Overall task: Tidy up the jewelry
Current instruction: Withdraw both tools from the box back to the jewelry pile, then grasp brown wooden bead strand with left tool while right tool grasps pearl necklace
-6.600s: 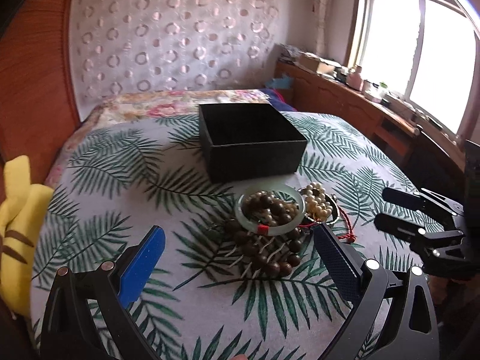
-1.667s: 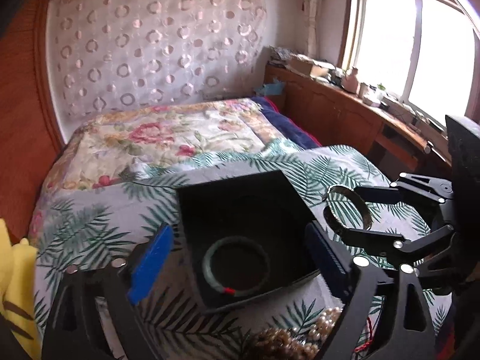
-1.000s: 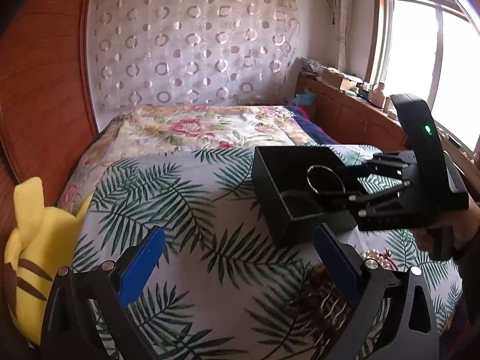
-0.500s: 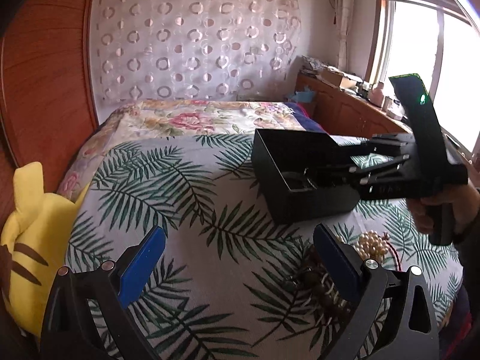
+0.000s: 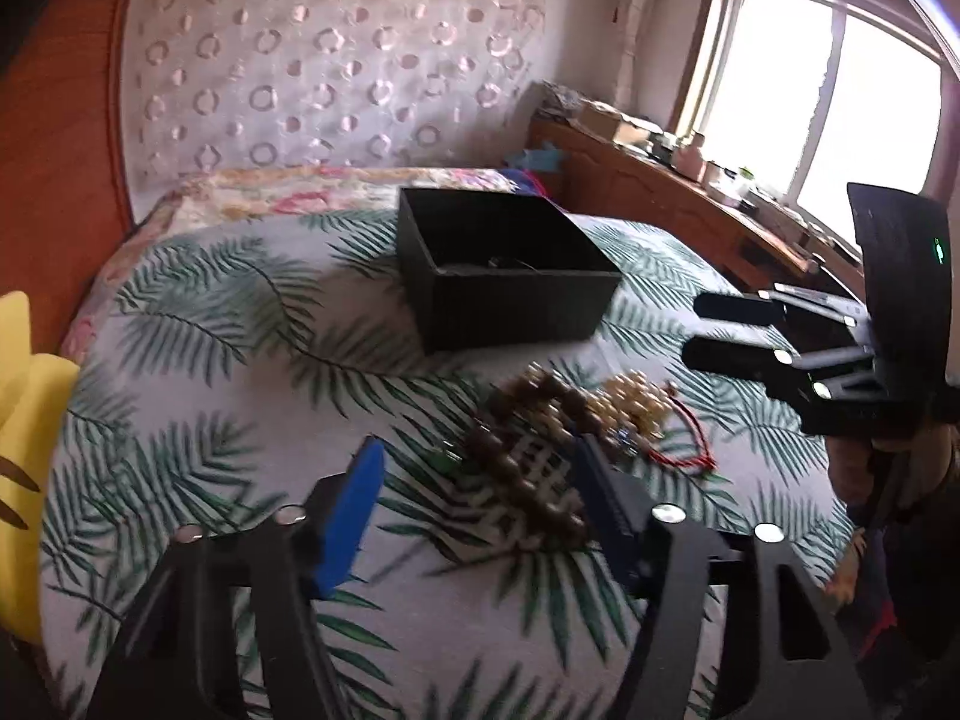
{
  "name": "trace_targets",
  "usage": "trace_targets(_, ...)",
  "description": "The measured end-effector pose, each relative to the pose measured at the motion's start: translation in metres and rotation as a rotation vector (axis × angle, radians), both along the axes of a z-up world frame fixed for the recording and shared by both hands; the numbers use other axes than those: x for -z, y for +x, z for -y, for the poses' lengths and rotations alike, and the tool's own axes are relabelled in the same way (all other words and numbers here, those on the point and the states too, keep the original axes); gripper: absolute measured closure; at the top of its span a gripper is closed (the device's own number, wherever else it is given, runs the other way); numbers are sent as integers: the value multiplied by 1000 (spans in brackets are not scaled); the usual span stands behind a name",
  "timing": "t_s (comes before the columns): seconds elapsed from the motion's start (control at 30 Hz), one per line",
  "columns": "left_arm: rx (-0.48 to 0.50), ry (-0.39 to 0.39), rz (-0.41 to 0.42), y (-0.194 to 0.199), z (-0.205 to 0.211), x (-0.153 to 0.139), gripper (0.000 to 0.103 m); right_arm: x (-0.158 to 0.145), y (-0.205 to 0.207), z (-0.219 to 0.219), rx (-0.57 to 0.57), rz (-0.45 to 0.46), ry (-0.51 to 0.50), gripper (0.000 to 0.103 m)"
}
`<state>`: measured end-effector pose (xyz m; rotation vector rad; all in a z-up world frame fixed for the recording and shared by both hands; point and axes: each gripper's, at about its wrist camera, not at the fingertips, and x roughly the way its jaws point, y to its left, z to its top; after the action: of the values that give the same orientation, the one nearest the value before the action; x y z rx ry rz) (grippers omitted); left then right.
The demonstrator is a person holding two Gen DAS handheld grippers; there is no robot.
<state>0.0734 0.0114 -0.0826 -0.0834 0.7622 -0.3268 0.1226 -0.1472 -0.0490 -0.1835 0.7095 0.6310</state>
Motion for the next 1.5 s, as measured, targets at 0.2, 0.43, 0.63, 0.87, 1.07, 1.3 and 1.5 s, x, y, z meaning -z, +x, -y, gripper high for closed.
trace_targets(0.2, 28, -16, -41, 3, 11, 9, 67, 22, -26, 17, 34, -38, 29, 36)
trace_targets(0.43, 16, 16, -77, 8, 22, 20, 68, 39, -38, 20, 64, -40, 31, 36)
trace_targets(0.63, 8, 47, -94, 11, 27, 25, 77, 41, -40, 20, 68, -30, 31, 36)
trace_targets(0.87, 16, 41, -64, 6, 29, 17, 91, 43, -43, 16, 69, -13, 16, 36)
trace_targets(1.07, 3, -8, 16, -5, 22, -10, 91, 43, -41, 18, 70, -21, 26, 36)
trace_targets(1.3, -13, -35, 90, -17, 15, -37, 91, 45, -41, 16, 69, -25, 23, 36)
trace_targets(1.5, -29, -48, 128, -24, 6, -53, 91, 45, -41, 17, 70, -24, 22, 36)
